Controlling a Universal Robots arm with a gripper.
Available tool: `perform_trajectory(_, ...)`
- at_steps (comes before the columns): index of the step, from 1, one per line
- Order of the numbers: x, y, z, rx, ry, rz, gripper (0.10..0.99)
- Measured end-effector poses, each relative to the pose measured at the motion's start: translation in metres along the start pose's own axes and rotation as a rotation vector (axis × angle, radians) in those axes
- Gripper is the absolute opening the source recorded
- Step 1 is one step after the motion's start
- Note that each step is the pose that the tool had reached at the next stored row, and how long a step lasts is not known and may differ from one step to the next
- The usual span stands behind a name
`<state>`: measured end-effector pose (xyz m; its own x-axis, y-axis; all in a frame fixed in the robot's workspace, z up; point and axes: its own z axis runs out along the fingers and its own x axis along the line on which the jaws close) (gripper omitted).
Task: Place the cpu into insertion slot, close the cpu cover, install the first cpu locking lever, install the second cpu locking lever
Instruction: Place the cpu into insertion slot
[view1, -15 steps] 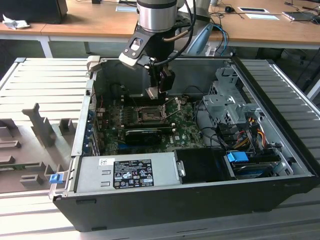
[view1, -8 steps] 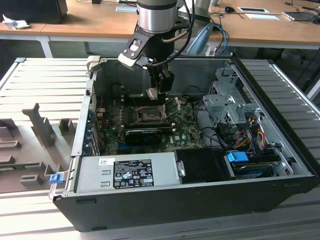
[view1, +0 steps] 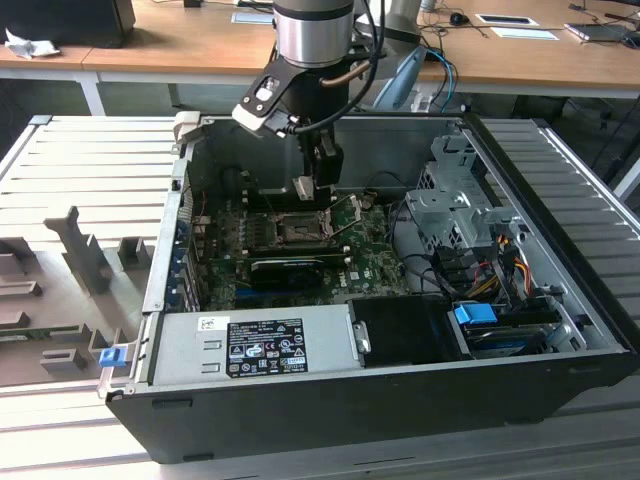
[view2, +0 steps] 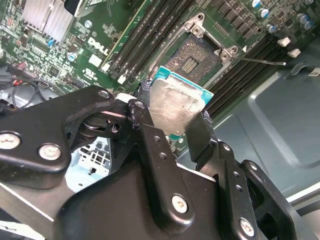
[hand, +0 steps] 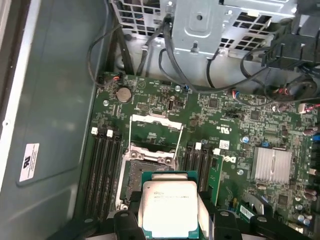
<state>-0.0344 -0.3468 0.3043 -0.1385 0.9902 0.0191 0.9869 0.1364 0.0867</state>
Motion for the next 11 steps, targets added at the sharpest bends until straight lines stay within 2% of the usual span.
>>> perform_trajectory(2, 0.0, 0.0, 0.0007, 0.0, -0.001, 0.013, 0.525)
perform_trajectory(7, -0.0002, -0.001, 0.0119, -0.001, -0.0034, 0.038, 0.525)
perform_trajectory(11, -0.0003, -0.0018, 0.0171, -0.001, -0.0066, 0.074, 0.525)
